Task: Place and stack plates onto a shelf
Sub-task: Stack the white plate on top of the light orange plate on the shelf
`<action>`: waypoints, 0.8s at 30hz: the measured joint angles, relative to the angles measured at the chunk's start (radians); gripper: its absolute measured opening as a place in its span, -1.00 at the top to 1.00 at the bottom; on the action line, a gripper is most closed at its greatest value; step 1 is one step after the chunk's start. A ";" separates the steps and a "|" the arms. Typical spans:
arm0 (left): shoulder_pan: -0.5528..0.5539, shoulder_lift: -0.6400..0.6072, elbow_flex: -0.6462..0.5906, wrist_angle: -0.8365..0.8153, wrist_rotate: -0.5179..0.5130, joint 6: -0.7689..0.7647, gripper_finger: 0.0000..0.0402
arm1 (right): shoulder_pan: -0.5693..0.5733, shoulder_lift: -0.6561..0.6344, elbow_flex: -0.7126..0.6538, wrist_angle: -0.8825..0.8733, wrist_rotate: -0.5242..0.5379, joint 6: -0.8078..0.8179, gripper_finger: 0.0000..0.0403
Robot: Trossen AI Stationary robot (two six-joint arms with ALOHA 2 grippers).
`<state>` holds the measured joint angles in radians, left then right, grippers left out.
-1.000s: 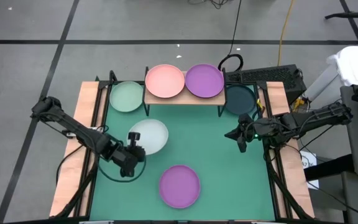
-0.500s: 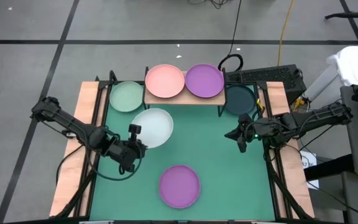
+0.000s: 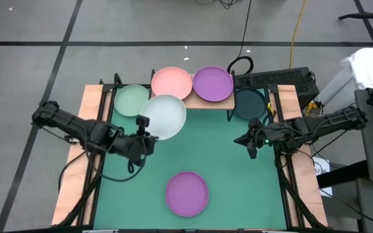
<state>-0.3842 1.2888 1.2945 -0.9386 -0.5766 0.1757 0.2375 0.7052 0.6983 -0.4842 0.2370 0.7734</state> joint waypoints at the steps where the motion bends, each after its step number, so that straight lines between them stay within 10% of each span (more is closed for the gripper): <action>1: 0.014 0.000 0.000 -0.002 0.000 0.007 0.95 | 0.000 0.000 0.000 0.000 0.003 0.000 1.00; 24: 0.377 0.000 0.086 0.004 0.042 0.256 0.95 | 0.000 0.000 0.000 0.000 0.028 0.010 1.00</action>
<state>-0.0076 1.2888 1.3808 -0.9344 -0.5348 0.4312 0.2375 0.7052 0.6983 -0.4839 0.2649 0.7834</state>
